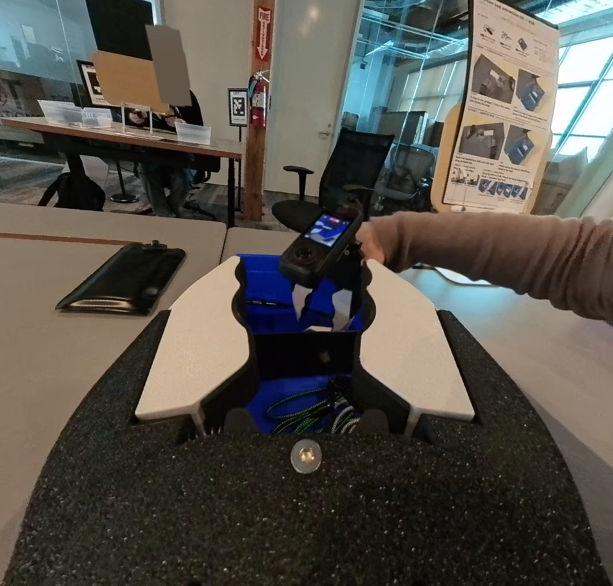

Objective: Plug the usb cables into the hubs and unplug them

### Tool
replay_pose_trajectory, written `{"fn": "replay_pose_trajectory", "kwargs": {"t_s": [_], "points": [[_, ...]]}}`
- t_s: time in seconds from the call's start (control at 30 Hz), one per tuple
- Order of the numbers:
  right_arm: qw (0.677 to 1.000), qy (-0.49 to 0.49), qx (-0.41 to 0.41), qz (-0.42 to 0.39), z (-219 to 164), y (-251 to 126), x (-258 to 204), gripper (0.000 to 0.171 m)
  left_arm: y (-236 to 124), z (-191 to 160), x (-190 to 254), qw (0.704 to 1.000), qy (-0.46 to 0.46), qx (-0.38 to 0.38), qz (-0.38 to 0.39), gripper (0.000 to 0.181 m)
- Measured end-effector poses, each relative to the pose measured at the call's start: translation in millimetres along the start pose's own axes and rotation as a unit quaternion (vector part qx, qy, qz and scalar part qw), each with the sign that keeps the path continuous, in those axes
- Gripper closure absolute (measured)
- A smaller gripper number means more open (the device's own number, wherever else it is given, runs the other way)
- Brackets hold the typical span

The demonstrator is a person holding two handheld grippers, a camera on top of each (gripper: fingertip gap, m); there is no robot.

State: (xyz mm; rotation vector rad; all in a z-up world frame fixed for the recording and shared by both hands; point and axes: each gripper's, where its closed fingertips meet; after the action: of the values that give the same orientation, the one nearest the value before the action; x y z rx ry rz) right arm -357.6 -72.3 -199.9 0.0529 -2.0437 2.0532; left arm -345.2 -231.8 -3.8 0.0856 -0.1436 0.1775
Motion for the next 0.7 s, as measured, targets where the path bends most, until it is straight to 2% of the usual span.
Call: {"fn": "replay_pose_trajectory", "kwargs": {"t_s": [0.13,0.27,0.4,0.53,0.7], "points": [[1.0,-0.001,-0.018,0.016,2,13,-5,0.115,1,-2,1,1.0,0.004,-0.011,0.001,0.114],[1.0,0.001,-0.025,0.006,2,16,-4,0.14,1,0,3,1.0,0.008,-0.008,-0.001,0.114],[1.0,0.0,-0.013,-0.026,-3,12,2,0.141,1,1,5,1.0,0.012,-0.008,-0.005,0.114],[0.996,0.031,0.052,-0.072,-4,-12,11,0.141,-1,4,7,1.0,0.02,-0.005,-0.007,0.113],[0.975,0.055,0.14,-0.164,-12,-62,13,0.142,1,7,13,0.999,0.029,-0.003,-0.013,0.113]]}}
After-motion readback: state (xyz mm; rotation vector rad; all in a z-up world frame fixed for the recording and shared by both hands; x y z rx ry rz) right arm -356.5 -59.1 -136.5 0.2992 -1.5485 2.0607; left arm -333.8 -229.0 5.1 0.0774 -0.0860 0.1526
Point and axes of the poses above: each gripper's, where its closed fingertips meet, y out along the fingers, z out of its top, x = y × z across the jaws, and after that the axes turned 12 degrees about -z, right-handed
